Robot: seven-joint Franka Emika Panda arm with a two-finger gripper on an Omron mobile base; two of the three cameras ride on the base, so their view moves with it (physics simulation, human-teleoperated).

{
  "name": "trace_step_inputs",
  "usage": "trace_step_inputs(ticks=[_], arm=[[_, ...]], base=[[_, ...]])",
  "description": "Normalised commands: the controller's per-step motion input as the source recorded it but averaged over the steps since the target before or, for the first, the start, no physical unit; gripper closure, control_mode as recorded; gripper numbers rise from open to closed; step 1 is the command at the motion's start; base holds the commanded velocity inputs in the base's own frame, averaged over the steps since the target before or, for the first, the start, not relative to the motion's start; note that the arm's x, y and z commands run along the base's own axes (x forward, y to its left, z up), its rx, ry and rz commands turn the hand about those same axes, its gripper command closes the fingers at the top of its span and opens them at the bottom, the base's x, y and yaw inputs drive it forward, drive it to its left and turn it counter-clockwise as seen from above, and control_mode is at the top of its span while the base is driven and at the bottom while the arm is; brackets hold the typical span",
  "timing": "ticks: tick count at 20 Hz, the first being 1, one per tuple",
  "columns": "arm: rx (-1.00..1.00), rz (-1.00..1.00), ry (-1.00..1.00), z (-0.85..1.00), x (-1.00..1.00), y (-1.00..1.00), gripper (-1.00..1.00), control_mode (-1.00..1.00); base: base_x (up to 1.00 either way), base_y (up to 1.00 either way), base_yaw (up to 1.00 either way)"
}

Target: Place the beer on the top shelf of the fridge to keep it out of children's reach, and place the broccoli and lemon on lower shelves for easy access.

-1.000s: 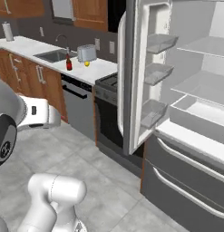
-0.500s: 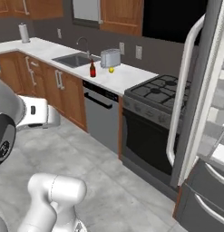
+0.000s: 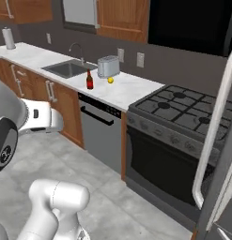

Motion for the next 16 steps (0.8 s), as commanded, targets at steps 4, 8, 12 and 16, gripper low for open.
trace_step_inputs(ticks=[4, 8, 12, 16], arm=[[0.00, 0.00, 0.00, 0.00, 0.00, 0.00, -1.00, 1.00], [0.00, 0.00, 0.00, 0.00, 0.00, 0.00, -1.00, 1.00], [0.00, 0.00, 0.00, 0.00, 0.00, 0.00, -1.00, 1.00], [0.00, 0.00, 0.00, 0.00, 0.00, 0.00, -1.00, 1.00]], base=[[0.71, 0.30, -0.27], [0.72, 0.30, -0.29], [0.71, 0.23, -0.29], [0.66, 0.32, -0.30]])
